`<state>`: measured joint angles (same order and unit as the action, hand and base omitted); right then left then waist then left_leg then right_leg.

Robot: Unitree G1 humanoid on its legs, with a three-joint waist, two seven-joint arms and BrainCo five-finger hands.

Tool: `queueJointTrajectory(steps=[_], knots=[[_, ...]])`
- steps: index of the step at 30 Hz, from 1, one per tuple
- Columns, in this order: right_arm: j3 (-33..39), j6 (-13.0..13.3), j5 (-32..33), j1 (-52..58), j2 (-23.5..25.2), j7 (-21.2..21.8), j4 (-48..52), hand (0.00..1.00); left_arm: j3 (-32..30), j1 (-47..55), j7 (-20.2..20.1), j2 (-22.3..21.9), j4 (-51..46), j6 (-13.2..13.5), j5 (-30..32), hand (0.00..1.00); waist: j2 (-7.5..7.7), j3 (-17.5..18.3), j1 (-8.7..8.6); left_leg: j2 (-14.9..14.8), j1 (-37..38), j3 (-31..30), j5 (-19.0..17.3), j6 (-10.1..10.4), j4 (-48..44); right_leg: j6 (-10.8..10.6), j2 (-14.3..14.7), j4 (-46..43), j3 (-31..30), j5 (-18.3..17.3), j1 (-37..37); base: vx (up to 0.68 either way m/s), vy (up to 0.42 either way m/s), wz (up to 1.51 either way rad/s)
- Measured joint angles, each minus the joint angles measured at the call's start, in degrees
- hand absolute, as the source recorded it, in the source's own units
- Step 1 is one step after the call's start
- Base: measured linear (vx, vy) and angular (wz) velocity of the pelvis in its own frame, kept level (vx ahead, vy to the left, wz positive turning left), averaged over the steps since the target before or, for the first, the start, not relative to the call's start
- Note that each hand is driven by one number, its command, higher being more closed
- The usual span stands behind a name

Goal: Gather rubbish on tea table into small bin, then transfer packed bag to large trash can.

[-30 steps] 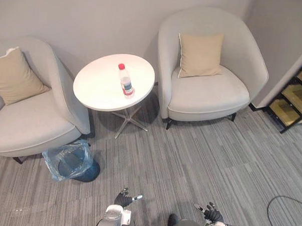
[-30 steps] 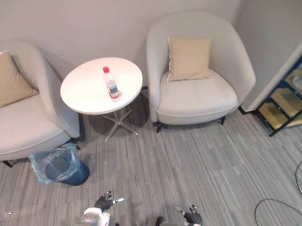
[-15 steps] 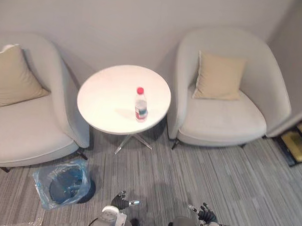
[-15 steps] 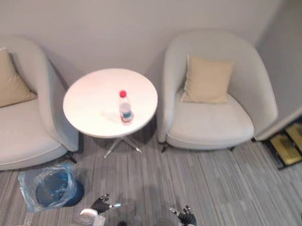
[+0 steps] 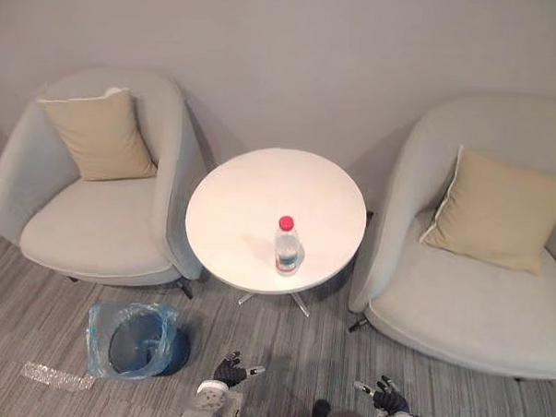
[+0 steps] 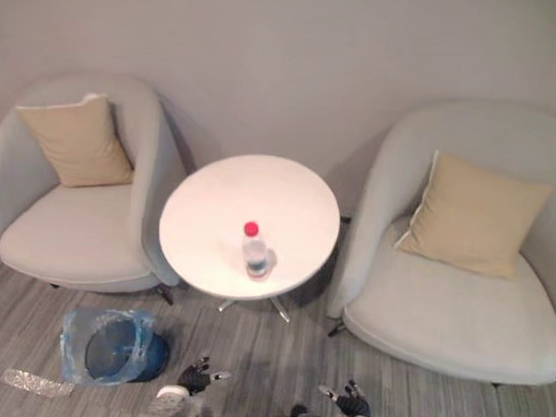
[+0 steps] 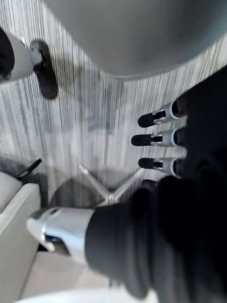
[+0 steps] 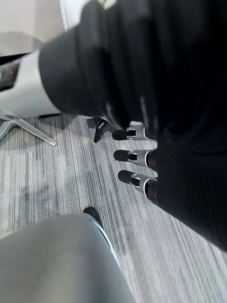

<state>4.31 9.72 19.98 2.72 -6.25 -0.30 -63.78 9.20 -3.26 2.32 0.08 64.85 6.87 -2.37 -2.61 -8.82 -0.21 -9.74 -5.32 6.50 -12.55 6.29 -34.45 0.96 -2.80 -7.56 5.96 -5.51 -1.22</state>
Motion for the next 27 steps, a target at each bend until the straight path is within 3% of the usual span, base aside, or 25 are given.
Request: queueJointTrajectory(steps=[3,5,6,8,10,14,18,22,27], knots=[[-0.01,-0.04,-0.18,-0.26,0.18,-0.44,0.00,0.00,1.80,-0.43,-0.16,0.23,-0.02,0.06,0.01,0.00,0.51,-0.33,0.02,2.82,-0.24,0.49,1.02,-0.04,16.31,-1.06,-1.65,1.21,0.95,-0.22,-0.79,0.11,0.048,0.22],[-0.11,0.02,-1.38,-0.17,-0.42,-0.63,0.01,0.00,2.76,-0.01,-0.15,0.15,0.03,0.10,0.09,0.00,-0.88,0.34,0.12,3.43,0.35,-1.30,8.73,0.06,24.72,-2.36,-0.60,1.09,1.24,-1.05,-0.98,0.13,0.128,0.09],[-0.79,-0.04,-2.39,-0.37,-0.46,-0.90,0.01,0.00,3.28,-0.52,-0.17,1.14,0.13,0.14,0.26,0.00,-0.12,0.18,0.25,4.02,1.04,-1.99,9.45,-0.08,24.43,-3.06,-0.82,0.80,0.17,-1.32,-1.72,0.12,0.098,-0.02],[-2.74,0.06,-3.82,-0.41,0.75,-1.00,0.39,0.00,3.37,-0.46,-0.11,2.68,0.53,0.15,0.60,0.00,2.10,0.48,0.19,5.60,1.96,-1.47,8.81,-0.94,25.75,-4.22,-2.47,0.89,-0.11,-2.27,-2.18,0.14,0.134,-0.01],[-4.34,0.03,-4.40,-0.34,0.94,-1.22,0.51,0.00,4.13,-0.32,-0.08,3.74,0.56,0.12,0.63,0.00,3.03,1.00,0.36,6.93,3.02,-0.93,8.77,-1.30,27.28,-5.01,-3.62,0.88,-0.59,-2.77,-2.04,0.12,0.119,-0.09],[-6.85,0.22,-6.56,0.82,0.64,-2.38,5.24,0.00,4.15,0.40,0.09,4.52,0.61,0.07,0.65,0.00,2.85,1.42,0.35,8.97,5.44,-0.83,9.07,-1.87,30.53,-5.99,-5.17,1.83,-0.45,-3.60,-3.08,0.11,0.064,0.01],[-9.77,0.59,-8.48,2.36,0.82,-3.16,15.81,0.00,4.15,0.63,0.31,4.99,0.22,0.12,0.69,0.00,2.79,1.53,0.35,8.95,5.51,-1.26,9.11,-1.92,31.27,-5.96,-4.85,2.05,-0.33,-3.65,-3.40,0.12,-0.005,0.05],[-10.17,1.74,-12.40,3.69,0.84,-3.84,25.93,0.00,4.12,1.86,1.18,5.24,-1.22,0.39,0.72,0.00,3.65,2.58,0.40,8.55,5.87,-2.24,9.11,-1.92,31.56,-5.90,-4.34,2.14,-0.23,-3.61,-3.99,0.07,-0.029,0.10],[-10.24,2.86,-18.20,3.46,0.78,-5.41,29.63,0.00,3.65,2.31,1.55,5.48,-1.28,1.03,0.71,0.00,4.65,3.67,0.57,8.42,5.82,-2.23,9.11,-1.92,32.40,-5.43,-4.10,3.43,-0.38,-3.28,-4.15,0.02,-0.010,0.00]])
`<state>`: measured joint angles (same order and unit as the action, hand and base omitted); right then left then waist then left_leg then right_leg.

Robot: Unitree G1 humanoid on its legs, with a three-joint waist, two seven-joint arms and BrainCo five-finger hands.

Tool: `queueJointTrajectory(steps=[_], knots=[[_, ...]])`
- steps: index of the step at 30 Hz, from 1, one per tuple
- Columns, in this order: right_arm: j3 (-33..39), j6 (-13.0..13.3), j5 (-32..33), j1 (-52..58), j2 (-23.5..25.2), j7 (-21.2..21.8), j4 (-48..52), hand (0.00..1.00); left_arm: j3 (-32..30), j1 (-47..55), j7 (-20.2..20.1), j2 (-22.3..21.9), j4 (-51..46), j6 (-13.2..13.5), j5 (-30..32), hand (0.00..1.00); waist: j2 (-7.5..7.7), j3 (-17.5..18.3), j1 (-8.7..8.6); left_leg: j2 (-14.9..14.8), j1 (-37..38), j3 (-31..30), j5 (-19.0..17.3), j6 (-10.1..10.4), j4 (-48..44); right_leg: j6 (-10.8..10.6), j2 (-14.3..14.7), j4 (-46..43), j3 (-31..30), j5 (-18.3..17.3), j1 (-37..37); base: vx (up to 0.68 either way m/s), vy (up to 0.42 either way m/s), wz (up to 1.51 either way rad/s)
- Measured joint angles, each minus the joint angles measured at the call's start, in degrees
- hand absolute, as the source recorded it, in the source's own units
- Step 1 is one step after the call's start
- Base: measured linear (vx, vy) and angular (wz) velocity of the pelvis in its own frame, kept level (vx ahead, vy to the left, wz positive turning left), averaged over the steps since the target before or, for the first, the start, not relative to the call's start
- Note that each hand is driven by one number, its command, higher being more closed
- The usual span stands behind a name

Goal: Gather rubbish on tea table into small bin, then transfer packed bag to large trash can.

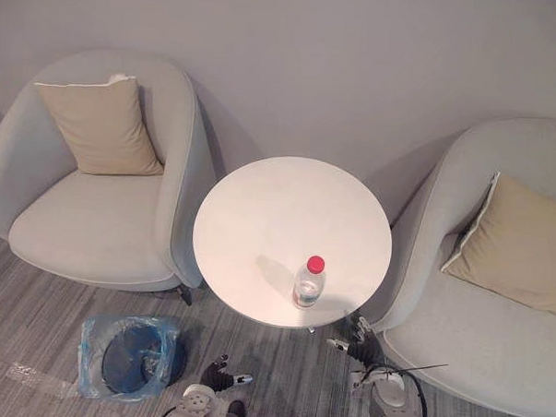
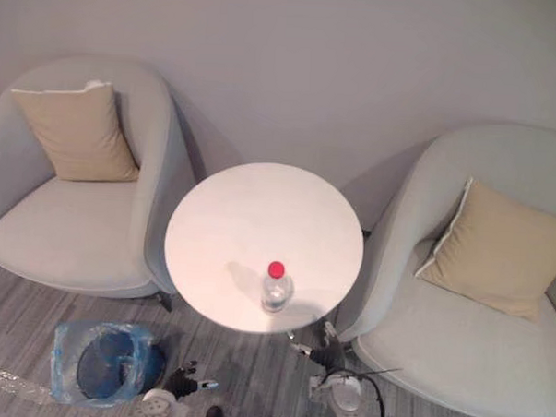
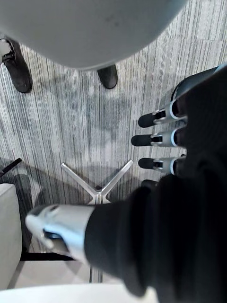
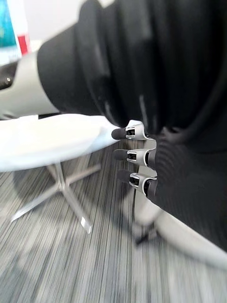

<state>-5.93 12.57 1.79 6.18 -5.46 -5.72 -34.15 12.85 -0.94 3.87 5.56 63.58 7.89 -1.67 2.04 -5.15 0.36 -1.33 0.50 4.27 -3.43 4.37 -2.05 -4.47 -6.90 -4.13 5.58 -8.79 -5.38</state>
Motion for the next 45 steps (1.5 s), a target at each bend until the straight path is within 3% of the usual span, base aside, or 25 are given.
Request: queueJointTrajectory(steps=[5,15,19,28,36,37,45], knots=[[-1.61,0.09,-4.51,1.45,-0.53,-0.51,4.55,0.00,-0.70,0.24,-0.01,-0.01,-0.08,0.52,0.13,0.00,0.04,0.03,0.04,0.03,-0.29,-0.08,0.02,-0.02,0.28,0.47,0.03,0.52,0.02,0.39,0.08,0.00,0.000,0.00],[-3.28,0.48,-10.73,-0.98,-1.04,-4.20,8.63,0.00,-2.37,1.19,0.51,-0.02,-1.12,0.69,0.42,0.00,0.27,0.22,0.07,0.60,-0.85,-2.14,3.82,-0.81,4.76,0.67,-0.12,1.22,1.64,1.30,1.45,-0.05,-0.003,0.10],[-3.28,0.46,-10.74,-3.07,-0.93,-5.58,8.63,0.00,-2.37,1.20,0.96,0.08,-1.65,0.71,0.41,0.00,0.26,0.21,0.30,0.82,-1.52,-3.31,5.93,-0.78,7.00,0.53,-0.16,1.52,2.30,1.41,2.41,-0.07,-0.009,0.15],[-3.29,0.43,-9.11,-7.09,-0.91,-6.07,8.27,0.00,-2.36,1.67,0.96,0.29,-2.39,0.74,0.35,0.00,-0.17,-0.08,0.71,1.03,-2.48,-5.02,7.03,-0.67,7.90,0.47,-0.12,1.77,3.40,1.43,3.32,-0.04,-0.009,0.07],[-3.22,0.41,-5.19,-14.61,-1.32,-7.01,3.46,0.00,-2.36,1.61,1.17,0.30,-3.61,1.31,-0.41,0.00,-0.95,-1.06,2.65,1.30,-3.83,-6.89,7.22,-0.69,7.87,0.47,-0.06,2.43,5.39,1.44,3.27,0.01,-0.016,0.14],[-3.22,0.41,-4.80,-15.53,-1.36,-7.04,3.18,1.00,-2.35,1.62,1.18,0.28,-3.81,1.40,-0.76,0.00,-1.12,-1.20,2.96,1.38,-4.35,-7.19,7.22,-0.70,7.76,0.49,-0.08,2.42,5.62,1.46,3.27,0.02,-0.012,0.15],[-3.13,0.38,-1.14,-21.88,-1.60,-7.84,0.68,1.00,-2.38,1.18,1.27,0.69,-5.71,1.58,-0.90,0.00,-1.57,-4.53,3.43,1.77,-5.93,-9.33,7.21,-0.72,6.74,0.56,-0.23,2.37,6.64,1.72,3.33,0.00,-0.003,0.15]])
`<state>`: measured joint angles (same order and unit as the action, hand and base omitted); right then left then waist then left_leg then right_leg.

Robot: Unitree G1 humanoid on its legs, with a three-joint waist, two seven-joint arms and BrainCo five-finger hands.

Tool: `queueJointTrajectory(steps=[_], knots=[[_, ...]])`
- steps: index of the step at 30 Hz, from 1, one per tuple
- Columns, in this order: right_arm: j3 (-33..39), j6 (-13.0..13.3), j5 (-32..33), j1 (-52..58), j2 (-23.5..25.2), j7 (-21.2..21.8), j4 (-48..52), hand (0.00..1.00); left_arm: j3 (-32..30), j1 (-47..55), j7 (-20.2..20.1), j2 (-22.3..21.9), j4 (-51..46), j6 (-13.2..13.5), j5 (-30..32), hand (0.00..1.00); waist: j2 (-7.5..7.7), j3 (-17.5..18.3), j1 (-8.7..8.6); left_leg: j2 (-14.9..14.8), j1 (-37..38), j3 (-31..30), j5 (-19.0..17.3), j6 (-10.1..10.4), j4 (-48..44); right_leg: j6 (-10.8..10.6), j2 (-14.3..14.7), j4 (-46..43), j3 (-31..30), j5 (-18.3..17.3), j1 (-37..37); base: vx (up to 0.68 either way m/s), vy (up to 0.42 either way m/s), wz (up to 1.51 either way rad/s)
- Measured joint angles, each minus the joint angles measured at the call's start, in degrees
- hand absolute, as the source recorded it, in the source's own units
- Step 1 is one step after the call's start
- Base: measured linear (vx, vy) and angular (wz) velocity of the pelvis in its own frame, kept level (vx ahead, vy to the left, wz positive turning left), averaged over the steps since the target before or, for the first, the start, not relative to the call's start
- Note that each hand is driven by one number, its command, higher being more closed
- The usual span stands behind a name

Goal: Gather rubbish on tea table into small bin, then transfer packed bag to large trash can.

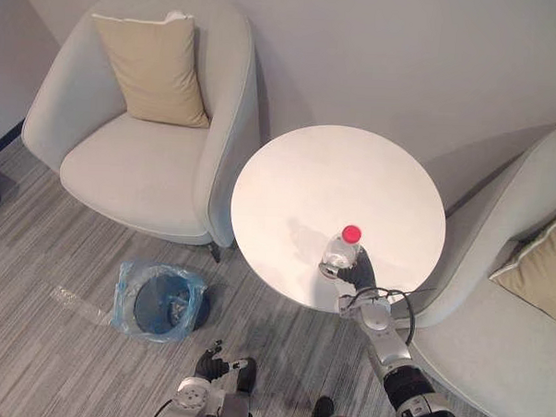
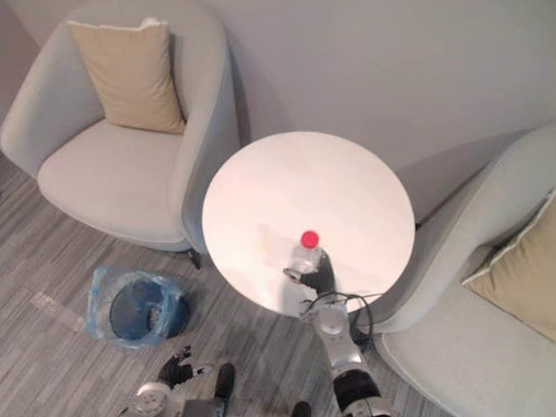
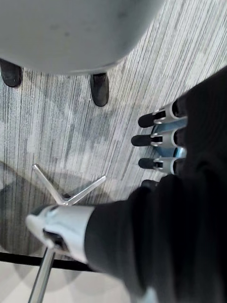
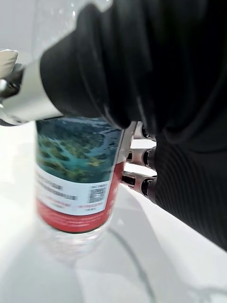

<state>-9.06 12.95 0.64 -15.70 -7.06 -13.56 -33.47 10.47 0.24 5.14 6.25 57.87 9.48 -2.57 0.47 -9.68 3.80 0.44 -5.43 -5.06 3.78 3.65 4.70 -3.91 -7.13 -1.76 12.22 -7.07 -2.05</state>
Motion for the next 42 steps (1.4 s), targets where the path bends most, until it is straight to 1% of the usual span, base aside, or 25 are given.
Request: queueJointTrajectory(steps=[3,6,10,12,16,19,23,26,28,30,32,35,37,39,40,41,42], knots=[[-0.02,-0.06,0.61,0.01,0.00,0.03,-0.02,1.00,0.00,-0.04,0.02,0.07,-0.04,0.16,-0.56,0.00,-0.12,-0.13,0.13,0.15,-0.56,-0.36,-0.15,-0.17,-0.91,0.00,-0.12,-0.29,-0.11,0.00,0.02,0.00,0.000,0.11],[-0.02,-0.07,0.59,0.72,-0.21,0.09,1.81,1.00,0.01,-0.03,0.27,0.08,-0.07,0.13,-0.98,0.00,-0.63,-0.53,0.22,0.17,-0.48,-0.35,-0.47,-0.49,-1.92,0.00,-0.21,-1.45,-0.81,0.00,-0.02,0.00,0.001,0.01],[-0.01,0.02,0.47,5.47,-0.34,0.33,10.60,1.00,0.01,-0.03,0.42,0.10,-0.03,0.07,-0.96,0.00,-0.80,-0.63,0.20,0.12,-0.35,-0.28,-0.49,-0.47,-2.02,-0.01,-0.23,-1.60,-1.45,-0.02,-0.02,-0.02,-0.002,-0.01],[-0.07,0.33,0.41,8.76,-0.27,1.23,15.35,1.00,0.00,-0.02,0.42,0.14,0.04,-0.01,-0.93,0.00,-0.80,-0.63,0.02,0.07,-0.01,-0.15,-0.56,-0.42,-2.19,-0.06,-0.23,-1.94,-1.82,-0.07,-0.09,-0.06,-0.006,-0.08],[-0.18,0.59,-0.76,15.35,-0.26,2.54,23.50,1.00,0.01,0.00,0.23,0.15,0.15,-0.19,-0.79,0.00,-0.88,-0.59,-0.19,0.09,1.22,0.73,-0.95,-0.27,-2.20,-0.89,-0.58,-2.03,-3.12,-0.69,-0.42,-0.08,-0.004,-0.15],[-0.38,0.70,-3.03,20.93,-0.20,3.71,29.45,1.00,0.09,0.07,-0.14,0.07,1.08,-0.22,0.14,0.00,-1.35,-0.25,-0.81,0.27,2.28,1.37,-0.94,-0.27,-2.19,-1.11,-0.92,-2.02,-3.85,-1.26,-1.11,-0.07,-0.009,-0.12],[-0.91,0.95,-3.61,25.07,-0.11,4.56,32.79,1.00,0.24,0.13,-0.33,0.12,1.53,-0.24,0.28,0.00,-1.34,0.38,-1.39,0.15,2.43,1.42,-0.79,-0.08,-2.19,-1.11,-0.62,-1.99,-4.15,-1.28,-1.13,-0.07,-0.010,-0.05],[-2.41,1.12,-5.25,27.89,0.12,5.26,33.14,1.00,0.77,0.44,-0.36,0.33,2.64,-0.25,0.48,0.00,-0.98,1.93,-1.94,0.14,3.37,1.46,-0.78,-0.07,-2.17,-1.12,-0.56,-1.82,-4.42,-1.25,-2.09,0.00,0.000,0.00],[-3.50,1.12,-5.59,28.94,0.23,5.71,33.31,1.00,0.99,0.50,-0.37,0.39,3.26,-0.23,0.94,0.00,-0.68,2.88,-1.95,0.14,3.62,1.47,-0.78,-0.07,-2.16,-1.12,-0.55,-1.82,-4.53,-1.25,-2.31,0.00,0.000,0.00],[-4.47,1.13,-7.33,29.91,0.21,5.80,35.07,1.00,2.22,0.47,-0.35,0.72,3.63,-0.19,1.31,0.00,-0.58,3.14,-1.96,0.13,3.68,1.42,-0.78,-0.07,-2.29,-1.10,-0.53,-1.83,-4.50,-1.21,-2.49,-0.03,-0.007,0.02],[-5.80,1.27,-8.04,31.00,0.28,5.80,37.06,1.00,2.92,0.45,-0.31,0.86,3.73,-0.19,1.33,0.00,-0.47,3.15,-2.08,0.26,3.55,0.83,-0.79,-0.08,-3.17,-1.07,-0.54,-1.83,-3.77,-1.18,-3.16,-0.06,-0.008,0.12],[-6.26,1.68,-9.66,31.86,0.25,5.75,37.35,1.00,3.13,0.40,-0.30,0.89,3.75,-0.15,1.34,0.00,-0.52,3.08,-2.14,0.54,2.20,-1.08,-0.68,0.03,-4.49,-1.05,-0.49,-1.77,-1.62,-1.17,-3.42,-0.08,-0.013,0.39],[-6.34,1.68,-9.73,32.33,0.14,5.66,37.34,1.00,3.61,0.37,-0.25,0.98,3.73,-0.05,1.33,0.00,-0.70,2.84,-2.35,0.92,0.23,-3.24,-0.57,0.19,-6.10,-1.04,-0.40,-1.74,0.33,-1.18,-3.42,-0.09,-0.016,0.57],[-6.83,1.79,-9.75,32.33,-0.16,5.64,37.35,1.00,4.18,0.13,-0.18,0.87,3.24,0.35,1.36,0.00,-1.41,2.48,-2.24,0.45,-2.24,-3.42,0.14,0.29,-7.36,-0.76,-0.08,-3.08,2.12,-1.35,-2.00,-0.12,-0.010,0.42],[-7.28,1.89,-9.76,31.44,-0.62,5.66,37.36,1.00,4.35,0.13,-0.11,0.82,2.84,0.48,1.43,0.00,-2.23,2.11,-2.00,0.87,-4.76,-3.15,0.79,-0.09,-9.14,-0.34,0.01,-4.71,2.88,-1.67,-0.42,-0.11,0.001,0.34],[-7.31,1.94,-9.76,31.28,-0.81,5.66,37.32,1.00,4.56,0.13,-0.12,0.82,2.59,0.45,1.50,0.00,-2.35,2.09,-2.09,0.91,-5.31,-3.00,1.22,-0.37,-9.03,-0.24,-0.08,-4.96,3.25,-1.73,0.08,-0.13,0.016,0.51],[-7.16,1.83,-9.81,30.90,-0.98,5.57,37.20,1.00,5.06,0.00,-0.12,0.54,2.42,0.35,2.10,0.00,-2.84,1.81,-2.79,0.09,-5.29,0.01,0.34,-2.48,-6.33,0.20,-0.43,-4.92,6.23,-1.42,0.19,-0.18,0.008,0.68]])
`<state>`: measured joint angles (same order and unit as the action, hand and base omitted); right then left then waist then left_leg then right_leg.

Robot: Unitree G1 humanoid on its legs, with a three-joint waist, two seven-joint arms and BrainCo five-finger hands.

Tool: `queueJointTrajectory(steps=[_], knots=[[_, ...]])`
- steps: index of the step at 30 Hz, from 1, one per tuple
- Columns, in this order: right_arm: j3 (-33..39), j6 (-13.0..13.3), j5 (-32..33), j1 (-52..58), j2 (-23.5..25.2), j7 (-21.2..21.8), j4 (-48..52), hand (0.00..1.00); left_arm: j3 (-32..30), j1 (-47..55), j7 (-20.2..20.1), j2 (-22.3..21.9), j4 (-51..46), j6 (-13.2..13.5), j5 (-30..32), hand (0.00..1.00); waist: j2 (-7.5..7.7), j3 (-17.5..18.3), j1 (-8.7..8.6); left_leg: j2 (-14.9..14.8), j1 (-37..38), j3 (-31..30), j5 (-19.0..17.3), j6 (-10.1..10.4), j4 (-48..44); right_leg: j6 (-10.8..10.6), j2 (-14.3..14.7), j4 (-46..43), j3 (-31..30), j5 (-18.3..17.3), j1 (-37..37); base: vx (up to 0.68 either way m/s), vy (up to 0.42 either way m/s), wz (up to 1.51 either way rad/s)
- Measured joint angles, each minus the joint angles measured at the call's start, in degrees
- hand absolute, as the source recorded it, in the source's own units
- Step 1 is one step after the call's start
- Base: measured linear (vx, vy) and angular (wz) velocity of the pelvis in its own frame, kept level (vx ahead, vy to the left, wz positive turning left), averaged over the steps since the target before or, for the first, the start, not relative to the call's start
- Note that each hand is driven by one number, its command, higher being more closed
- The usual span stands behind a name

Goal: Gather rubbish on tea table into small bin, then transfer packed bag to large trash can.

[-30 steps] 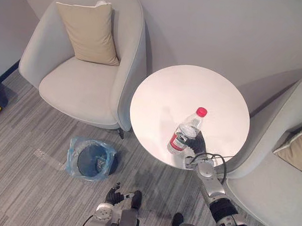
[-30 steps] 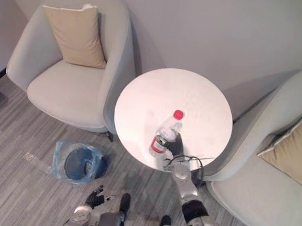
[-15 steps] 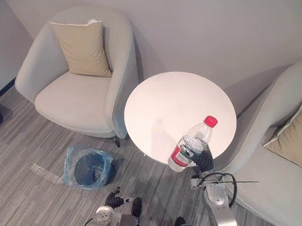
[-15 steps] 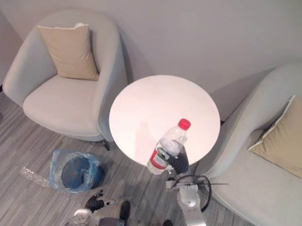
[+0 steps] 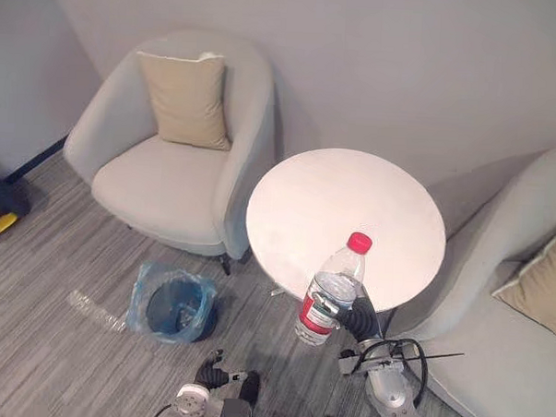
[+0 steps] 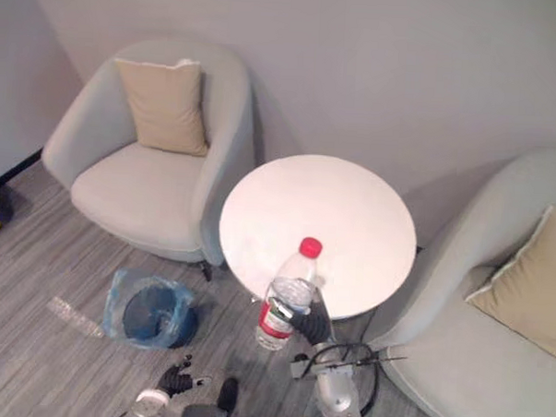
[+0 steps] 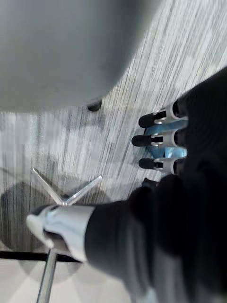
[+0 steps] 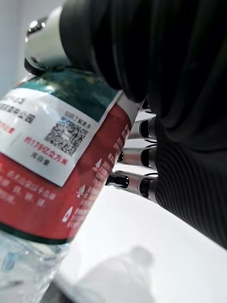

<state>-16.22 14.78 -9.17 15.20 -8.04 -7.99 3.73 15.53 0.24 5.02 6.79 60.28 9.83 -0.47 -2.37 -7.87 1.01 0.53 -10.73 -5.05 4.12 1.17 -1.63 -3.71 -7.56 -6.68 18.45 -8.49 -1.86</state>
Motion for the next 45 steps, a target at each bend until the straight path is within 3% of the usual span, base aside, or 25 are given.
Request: queueJointTrajectory(steps=[1,2,4,5,6,10,12,13,15,16,17,18,19,20,22,24,26,28,31,34,36,40,42,43,45], knots=[[-0.24,-0.37,-0.01,-0.28,0.07,-0.14,-0.08,1.00,0.03,-0.20,0.00,-0.38,0.10,-0.19,0.89,0.00,0.22,0.06,-0.20,-0.78,-0.18,5.96,-2.86,-3.81,1.86,0.04,-0.51,0.12,2.22,0.47,-0.14,-0.17,0.033,1.36],[0.58,0.24,0.04,-1.51,0.00,-0.84,0.23,1.00,0.18,-1.24,-0.14,-0.47,1.32,-0.26,2.62,0.00,2.12,-0.16,-2.04,-2.06,-0.10,17.01,-6.06,-5.47,0.38,0.03,-3.43,1.28,5.65,1.21,-0.32,-0.13,0.045,1.16],[2.16,0.27,0.05,-2.79,-0.10,-1.82,-0.26,1.00,0.29,-1.12,-0.17,-1.39,1.19,-0.64,3.81,0.00,0.59,0.32,-1.86,-6.30,0.86,27.81,-4.89,-5.52,-6.22,-0.33,-3.52,0.22,8.13,1.18,-0.31,-0.01,0.066,0.85],[2.47,0.28,0.05,-2.79,-0.04,-2.13,-0.27,1.00,0.43,-0.73,-0.17,-1.71,1.21,-0.68,4.20,0.00,0.20,0.56,-2.24,-7.01,1.72,29.26,-4.52,-2.29,-5.47,-0.86,-3.37,-0.33,8.61,0.80,-0.40,0.06,0.084,0.71],[2.79,0.27,0.06,-2.89,0.33,-2.57,-0.42,1.00,0.92,-0.55,-0.16,-1.83,1.17,-0.62,5.23,0.00,0.44,0.43,-2.60,-6.04,1.94,28.50,-2.78,-0.37,-4.03,-1.26,-3.65,-0.92,9.36,0.48,-0.61,0.05,0.103,0.61],[1.34,0.29,0.03,-4.91,3.41,-2.84,-5.92,1.00,1.96,-0.64,-0.14,-0.49,0.91,-0.47,6.10,0.00,2.76,0.33,-2.13,-1.06,6.11,24.99,2.30,-1.87,7.09,-2.09,-5.53,0.04,11.44,0.93,-2.29,0.00,0.126,0.51],[0.70,-0.09,0.04,-6.32,3.66,-2.75,-8.69,1.00,2.35,-0.79,-0.13,-0.32,0.86,-0.45,6.12,0.00,3.14,0.13,-1.70,-0.07,6.83,24.83,1.87,-2.07,7.46,-2.40,-6.47,-0.38,11.49,0.78,-2.79,0.03,0.127,0.11],[-0.25,-0.35,0.00,-7.00,3.52,-2.56,-9.80,1.00,2.50,-0.80,-0.14,-0.27,0.85,-0.43,6.11,0.00,3.39,0.13,-1.51,1.16,6.94,24.65,0.45,-3.19,6.93,-3.46,-8.12,-2.11,11.67,-0.06,-2.77,0.07,0.184,0.23],[-1.05,-0.50,0.02,-7.21,3.46,-2.13,-9.81,1.00,2.70,-0.65,-0.14,0.04,-0.09,-0.42,6.08,0.00,4.13,-0.33,-1.47,2.71,6.71,24.85,-1.76,-3.66,4.66,-2.95,-11.20,-6.00,12.06,-2.17,-2.38,0.07,0.154,0.28],[-1.54,-0.70,0.02,-7.92,3.20,-2.01,-10.21,1.00,3.06,-0.88,-0.03,0.29,-0.37,-0.17,6.05,0.00,4.16,-1.22,-1.59,3.14,6.22,24.06,-3.52,-4.21,2.18,-1.10,-12.85,-11.60,10.03,-2.39,-1.59,0.07,0.126,0.55],[-1.76,-0.74,0.02,-7.98,2.91,-1.91,-11.26,1.00,3.71,-0.92,0.06,0.47,-0.17,-0.17,6.03,0.00,4.23,-1.56,-2.25,3.11,5.78,21.42,-5.24,-4.76,-0.97,4.09,-13.01,-20.22,3.43,-0.75,1.60,0.08,0.138,0.87],[-1.82,-1.14,0.00,-7.78,2.72,-1.72,-11.74,1.00,3.66,-0.95,0.17,0.61,-0.02,-0.16,5.98,0.00,3.62,-1.37,-2.59,2.71,6.23,19.29,-6.27,-5.15,-2.76,8.08,-11.74,-27.06,-2.65,2.04,4.53,0.13,0.120,0.88],[-1.87,-1.28,-0.02,-7.70,2.66,-1.56,-11.81,1.00,3.68,-1.02,0.27,0.78,0.05,-0.23,5.94,0.00,3.59,-1.58,-2.74,2.14,6.32,17.91,-6.72,-5.33,-3.43,7.23,-10.60,-29.38,-5.50,1.20,5.99,0.21,0.041,1.19],[-2.37,-1.30,-0.26,-7.51,2.42,-0.80,-11.92,1.00,3.53,-1.26,0.71,1.38,0.11,-0.59,5.49,0.00,3.79,-1.73,-3.62,0.93,6.44,13.89,-7.89,-5.86,-4.54,3.09,-4.53,-31.20,-11.81,-4.45,8.89,0.22,-0.005,0.99],[-2.69,-1.28,-1.04,-7.74,2.69,-0.34,-11.92,1.00,3.25,-1.47,1.01,1.86,0.28,-0.62,5.07,0.00,4.67,-1.99,-3.45,0.76,7.11,12.29,-8.28,-5.75,-4.57,2.30,-2.04,-29.66,-12.25,-6.39,11.09,0.18,-0.027,0.74],[-3.18,-1.29,-1.18,-8.25,2.96,0.27,-12.25,1.00,1.89,-2.17,1.27,1.34,1.76,-0.81,4.73,0.00,4.59,-2.56,-3.21,0.77,8.89,10.47,-10.17,-5.46,-5.52,1.41,0.85,-22.67,-12.56,-6.07,14.31,0.24,-0.024,0.51],[-3.18,-1.30,-1.16,-7.50,2.85,0.46,-12.53,1.00,1.69,-2.20,1.30,1.17,2.51,-0.90,4.73,0.00,4.07,-2.83,-3.72,0.78,10.32,8.53,-12.35,-4.44,-7.15,-0.67,3.10,-13.90,-15.46,-2.61,15.71,0.28,-0.048,0.51],[-2.86,-1.31,-1.14,-6.03,2.68,0.84,-12.45,1.00,1.20,-2.12,1.23,1.24,3.29,-0.88,4.69,0.00,4.42,-2.60,-4.35,1.73,10.56,5.00,-14.54,-2.99,-9.56,-0.63,3.67,-7.43,-19.64,2.96,15.79,0.34,-0.140,0.84],[-2.32,-1.41,-1.06,-3.75,2.73,1.74,-12.49,1.00,-1.21,-1.33,1.38,0.99,3.48,-1.12,4.65,0.00,5.05,-0.58,-4.39,1.86,10.18,-0.36,-19.00,-1.17,-13.33,1.02,3.28,-7.24,-17.84,7.84,15.46,0.40,-0.241,0.98],[0.34,-1.71,-0.96,-3.82,1.11,1.90,-12.38,1.00,-3.34,-0.85,1.26,-1.37,3.47,-1.42,4.43,0.00,1.70,0.34,-4.36,-1.73,7.59,0.00,-19.23,2.16,-17.84,3.30,4.62,-6.20,-12.22,6.50,13.53,0.44,-0.221,0.79],[1.59,-1.89,-0.94,-3.93,0.72,1.72,-12.35,1.00,-3.52,-1.01,1.19,-1.53,3.48,-1.47,4.22,0.00,1.73,0.32,-4.33,-2.24,6.91,1.09,-17.99,5.09,-21.82,3.74,4.63,-4.49,-11.81,6.22,10.47,0.29,-0.110,0.60],[2.56,-1.57,-0.86,-4.54,0.68,0.60,-12.29,1.00,-2.84,-1.06,1.29,-1.96,2.75,-1.32,4.23,0.00,2.51,0.05,-4.20,-7.45,5.38,11.00,-19.83,5.13,-24.41,4.25,4.07,-1.05,-10.98,5.88,3.05,0.19,-0.017,0.36],[2.49,-1.20,-0.87,-4.83,0.34,0.20,-12.03,1.00,-1.69,-1.16,1.34,-2.81,2.38,-1.42,4.41,0.00,0.62,0.36,-4.22,-9.98,3.73,12.23,-11.77,4.29,-14.97,3.06,4.66,0.50,-10.69,5.25,2.91,0.12,0.133,-0.02],[2.53,-1.22,-0.92,-4.78,-0.03,0.12,-12.35,1.00,-1.16,-1.25,1.33,-2.94,2.37,-1.41,4.66,0.00,0.65,0.41,-4.28,-10.00,3.98,11.68,-12.99,5.55,-14.59,2.04,4.85,0.77,-11.04,4.52,2.74,0.07,0.147,-0.10],[2.00,-1.28,-1.02,-4.19,0.81,0.15,-13.97,1.00,0.04,-1.58,1.57,-2.10,2.94,-1.45,5.49,0.00,1.86,0.47,-3.92,-8.28,5.45,12.52,-12.93,4.97,-12.78,1.20,3.44,0.96,-12.78,4.43,2.59,0.04,0.122,-0.13]])
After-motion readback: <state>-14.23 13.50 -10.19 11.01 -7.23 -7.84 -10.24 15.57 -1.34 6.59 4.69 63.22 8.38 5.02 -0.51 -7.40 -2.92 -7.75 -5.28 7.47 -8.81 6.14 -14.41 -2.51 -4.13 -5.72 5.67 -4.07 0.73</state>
